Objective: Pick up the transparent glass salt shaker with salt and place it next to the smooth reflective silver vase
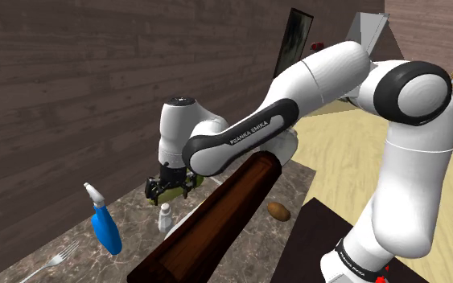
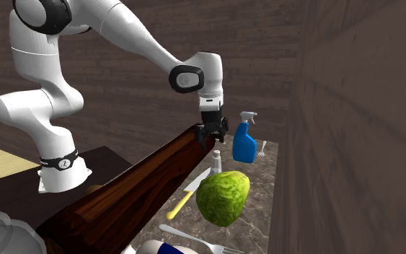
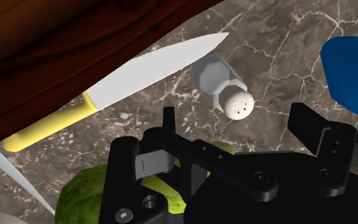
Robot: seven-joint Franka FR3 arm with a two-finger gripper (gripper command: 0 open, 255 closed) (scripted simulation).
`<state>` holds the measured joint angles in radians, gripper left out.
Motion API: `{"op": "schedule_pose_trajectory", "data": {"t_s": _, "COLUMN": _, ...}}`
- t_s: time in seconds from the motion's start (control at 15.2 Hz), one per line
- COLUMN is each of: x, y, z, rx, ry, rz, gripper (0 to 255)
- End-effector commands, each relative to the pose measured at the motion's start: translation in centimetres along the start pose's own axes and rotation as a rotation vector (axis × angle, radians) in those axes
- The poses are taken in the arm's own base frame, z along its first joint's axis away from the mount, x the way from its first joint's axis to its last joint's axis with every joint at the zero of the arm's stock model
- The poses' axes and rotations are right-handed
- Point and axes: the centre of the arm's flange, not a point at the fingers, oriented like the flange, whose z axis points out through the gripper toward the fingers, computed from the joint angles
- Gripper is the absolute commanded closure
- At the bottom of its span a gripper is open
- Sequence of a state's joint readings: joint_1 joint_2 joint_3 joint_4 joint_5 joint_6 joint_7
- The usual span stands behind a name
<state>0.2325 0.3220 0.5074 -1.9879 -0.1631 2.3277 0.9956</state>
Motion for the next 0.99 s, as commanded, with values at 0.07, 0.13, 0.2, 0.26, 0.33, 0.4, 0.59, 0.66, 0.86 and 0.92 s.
{"op": "schedule_pose_trajectory", "data": {"t_s": 0.07, "x": 0.3, "y": -1.1, "z": 1.8, "rx": 0.003, "ry": 0.002, "rz": 0.006, "gripper": 0}}
{"op": "schedule_pose_trajectory", "data": {"t_s": 0.13, "x": 0.3, "y": -1.1, "z": 2.3, "rx": 0.003, "ry": 0.002, "rz": 0.006, "gripper": 0}}
{"op": "schedule_pose_trajectory", "data": {"t_s": 0.2, "x": 0.3, "y": -1.1, "z": 2.8, "rx": 0.003, "ry": 0.002, "rz": 0.006, "gripper": 0}}
{"op": "schedule_pose_trajectory", "data": {"t_s": 0.26, "x": 0.3, "y": -1.1, "z": 3.3, "rx": 0.003, "ry": 0.002, "rz": 0.006, "gripper": 0}}
{"op": "schedule_pose_trajectory", "data": {"t_s": 0.33, "x": 0.3, "y": -1.1, "z": 3.9, "rx": 0.003, "ry": 0.002, "rz": 0.006, "gripper": 0}}
{"op": "schedule_pose_trajectory", "data": {"t_s": 0.4, "x": 0.3, "y": -1.1, "z": 4.4, "rx": 0.003, "ry": 0.002, "rz": 0.006, "gripper": 0}}
{"op": "schedule_pose_trajectory", "data": {"t_s": 0.59, "x": 0.3, "y": -1.1, "z": 4.7, "rx": 0.003, "ry": 0.002, "rz": 0.006, "gripper": 0}}
{"op": "schedule_pose_trajectory", "data": {"t_s": 0.66, "x": 0.3, "y": -1.1, "z": 4.7, "rx": 0.003, "ry": 0.002, "rz": 0.006, "gripper": 0}}
{"op": "schedule_pose_trajectory", "data": {"t_s": 0.86, "x": 0.3, "y": -1.1, "z": 4.7, "rx": 0.003, "ry": 0.002, "rz": 0.006, "gripper": 0}}
{"op": "schedule_pose_trajectory", "data": {"t_s": 0.92, "x": 0.3, "y": -1.1, "z": 4.7, "rx": 0.003, "ry": 0.002, "rz": 0.006, "gripper": 0}}
